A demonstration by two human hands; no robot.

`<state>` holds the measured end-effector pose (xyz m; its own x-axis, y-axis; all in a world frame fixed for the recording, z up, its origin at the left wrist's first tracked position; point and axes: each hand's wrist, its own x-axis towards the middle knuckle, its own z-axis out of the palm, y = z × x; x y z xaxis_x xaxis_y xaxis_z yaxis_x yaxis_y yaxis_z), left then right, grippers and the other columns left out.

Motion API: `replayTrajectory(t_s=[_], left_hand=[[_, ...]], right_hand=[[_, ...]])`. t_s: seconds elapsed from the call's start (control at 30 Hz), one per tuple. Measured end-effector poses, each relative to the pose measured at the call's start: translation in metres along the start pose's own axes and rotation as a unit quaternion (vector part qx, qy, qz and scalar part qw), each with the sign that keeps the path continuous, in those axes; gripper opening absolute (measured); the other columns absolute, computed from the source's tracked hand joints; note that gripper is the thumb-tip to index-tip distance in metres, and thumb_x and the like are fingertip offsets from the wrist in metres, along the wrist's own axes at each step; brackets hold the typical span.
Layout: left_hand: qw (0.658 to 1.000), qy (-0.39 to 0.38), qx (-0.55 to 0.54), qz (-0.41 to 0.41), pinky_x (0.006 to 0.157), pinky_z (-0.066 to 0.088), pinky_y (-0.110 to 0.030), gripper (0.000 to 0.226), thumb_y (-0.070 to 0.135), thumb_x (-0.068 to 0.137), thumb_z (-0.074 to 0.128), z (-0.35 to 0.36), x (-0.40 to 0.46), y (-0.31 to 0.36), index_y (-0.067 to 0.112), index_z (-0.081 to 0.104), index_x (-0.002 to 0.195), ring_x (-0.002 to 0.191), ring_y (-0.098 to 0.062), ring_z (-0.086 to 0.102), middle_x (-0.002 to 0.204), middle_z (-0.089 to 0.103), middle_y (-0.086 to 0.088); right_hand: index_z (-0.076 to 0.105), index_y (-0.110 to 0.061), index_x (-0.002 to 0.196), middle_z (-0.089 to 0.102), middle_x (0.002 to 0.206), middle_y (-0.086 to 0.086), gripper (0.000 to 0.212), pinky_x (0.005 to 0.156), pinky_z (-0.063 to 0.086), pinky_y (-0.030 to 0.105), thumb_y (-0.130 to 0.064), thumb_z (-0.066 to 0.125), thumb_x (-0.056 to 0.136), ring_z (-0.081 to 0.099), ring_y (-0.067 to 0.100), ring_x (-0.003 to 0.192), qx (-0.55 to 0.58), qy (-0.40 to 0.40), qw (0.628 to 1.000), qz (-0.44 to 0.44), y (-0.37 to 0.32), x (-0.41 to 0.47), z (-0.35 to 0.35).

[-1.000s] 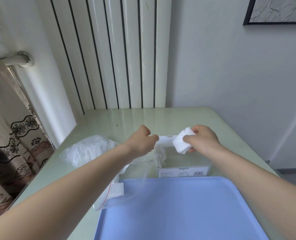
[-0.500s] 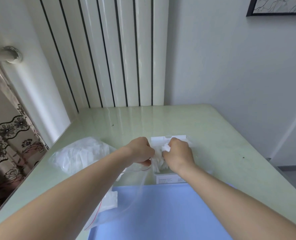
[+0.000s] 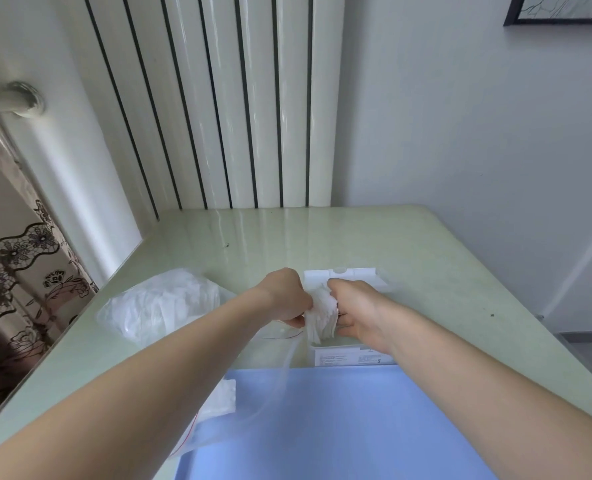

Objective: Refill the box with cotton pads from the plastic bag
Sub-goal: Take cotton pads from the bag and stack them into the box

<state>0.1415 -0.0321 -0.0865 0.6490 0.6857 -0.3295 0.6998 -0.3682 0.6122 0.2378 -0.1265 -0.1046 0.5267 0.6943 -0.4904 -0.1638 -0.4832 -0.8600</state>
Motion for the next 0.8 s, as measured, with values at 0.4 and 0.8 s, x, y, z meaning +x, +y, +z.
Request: replayTrajectory(t_s=[0.4, 0.8], left_hand=[[0.992, 0.046, 0.101, 0.060, 0.084, 0.059, -0.039, 0.013, 0.014, 0.086, 0.055, 0.004, 0.002, -0.001, 0.008, 0.056, 0.097, 0.089, -0.030, 0.073, 0.097, 0.074, -0.015], [0.937, 0.095, 0.282, 0.182, 0.070, 0.041, -0.031, 0.062, 0.051, 0.077, 0.068, 0.016, -0.005, 0.005, 0.031, 0.046, 0.131, 0.086, -0.021, 0.053, 0.116, 0.048, 0.001]], right_hand=[[0.058, -0.007, 0.128, 0.072, 0.116, 0.015, 0.060, 0.103, 0.049, 0.040, -0.051, 0.029, 0.100, 0.070, 0.028, 0.097, 0.077, -0.030, 0.996, 0.037, -0.005, 0.002, 0.001], [0.062, -0.003, 0.123, 0.073, 0.110, 0.015, 0.064, 0.076, 0.054, 0.034, -0.052, 0.030, 0.097, 0.067, 0.029, 0.086, 0.105, -0.034, 0.991, 0.070, -0.010, -0.003, -0.010]])
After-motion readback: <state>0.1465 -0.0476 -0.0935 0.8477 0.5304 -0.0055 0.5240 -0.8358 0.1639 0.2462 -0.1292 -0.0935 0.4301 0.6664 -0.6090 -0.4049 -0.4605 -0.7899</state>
